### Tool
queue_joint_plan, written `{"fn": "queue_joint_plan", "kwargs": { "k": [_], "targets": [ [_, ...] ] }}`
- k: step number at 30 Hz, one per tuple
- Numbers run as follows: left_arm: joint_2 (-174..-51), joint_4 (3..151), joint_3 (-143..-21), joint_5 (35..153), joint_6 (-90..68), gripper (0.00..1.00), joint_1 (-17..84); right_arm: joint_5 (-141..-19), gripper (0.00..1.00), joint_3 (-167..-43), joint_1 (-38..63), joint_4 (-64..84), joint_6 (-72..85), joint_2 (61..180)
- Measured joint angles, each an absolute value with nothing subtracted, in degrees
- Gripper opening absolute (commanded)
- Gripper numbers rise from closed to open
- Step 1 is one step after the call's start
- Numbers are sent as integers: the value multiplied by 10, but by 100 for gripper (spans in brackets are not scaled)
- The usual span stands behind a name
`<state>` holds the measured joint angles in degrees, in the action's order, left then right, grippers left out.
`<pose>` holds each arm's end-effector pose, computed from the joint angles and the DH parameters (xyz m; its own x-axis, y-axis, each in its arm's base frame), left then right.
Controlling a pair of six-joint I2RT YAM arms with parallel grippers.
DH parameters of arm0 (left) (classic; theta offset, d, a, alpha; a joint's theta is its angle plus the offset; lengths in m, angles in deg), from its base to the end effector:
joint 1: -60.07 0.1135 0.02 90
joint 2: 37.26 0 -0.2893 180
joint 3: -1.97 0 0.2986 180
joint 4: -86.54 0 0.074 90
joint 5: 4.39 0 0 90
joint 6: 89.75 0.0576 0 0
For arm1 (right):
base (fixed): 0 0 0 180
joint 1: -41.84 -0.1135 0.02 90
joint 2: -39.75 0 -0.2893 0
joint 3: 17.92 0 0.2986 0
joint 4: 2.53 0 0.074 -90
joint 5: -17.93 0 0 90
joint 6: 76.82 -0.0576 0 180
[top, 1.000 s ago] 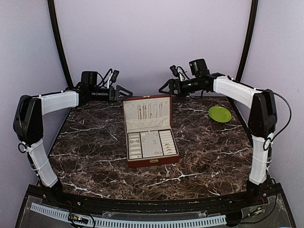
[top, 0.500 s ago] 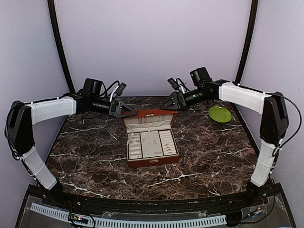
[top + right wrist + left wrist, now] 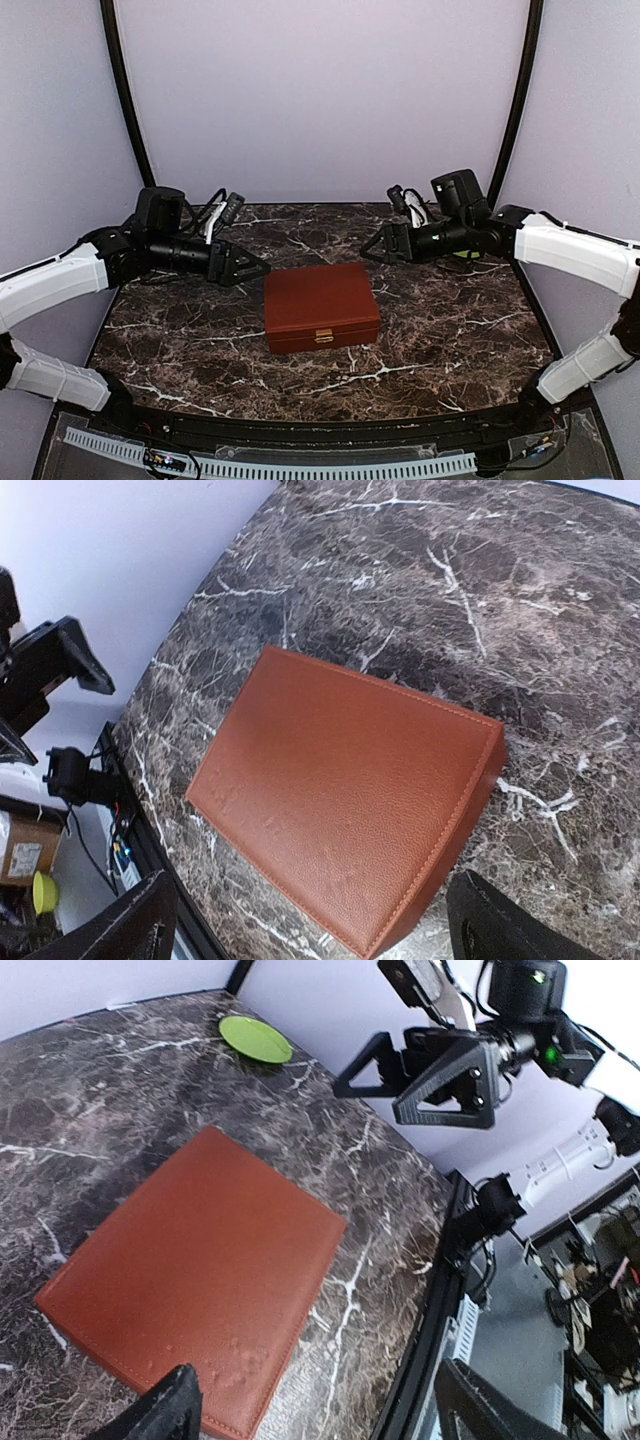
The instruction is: Organize the mixed jewelry
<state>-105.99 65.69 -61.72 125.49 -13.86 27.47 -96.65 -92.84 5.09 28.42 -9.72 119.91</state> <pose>0.2487 -0.2029 0.3052 -0.5760 0.1463 -0.8042 0.7826 0.3829 -0.4908 0.2821 0.2405 0.2967 -0.7522 -0.1201 -0.6479 -0.5649 0.6237 0.5403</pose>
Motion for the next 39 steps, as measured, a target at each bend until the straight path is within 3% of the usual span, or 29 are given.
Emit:
{"fn": "queue_joint_plan", "kwargs": {
  "k": [4,9,15,22,39],
  "targets": [
    [-1045,696,-599,1151,-193,74,224,-902,89,-916,5,246,-150,1196],
    [-1074,750,-551,1053,-270,60,140,-877,67,-881,-53,198,-210,1219],
    [-1151,800,-542,985,-329,51,78,-878,52,-836,-78,145,-257,1242],
    [-1213,853,-546,934,-356,44,57,-881,49,-816,-88,94,-272,1270],
    [-1244,980,-489,871,-420,41,37,-869,48,-733,-88,-65,-298,1296]
  ]
}}
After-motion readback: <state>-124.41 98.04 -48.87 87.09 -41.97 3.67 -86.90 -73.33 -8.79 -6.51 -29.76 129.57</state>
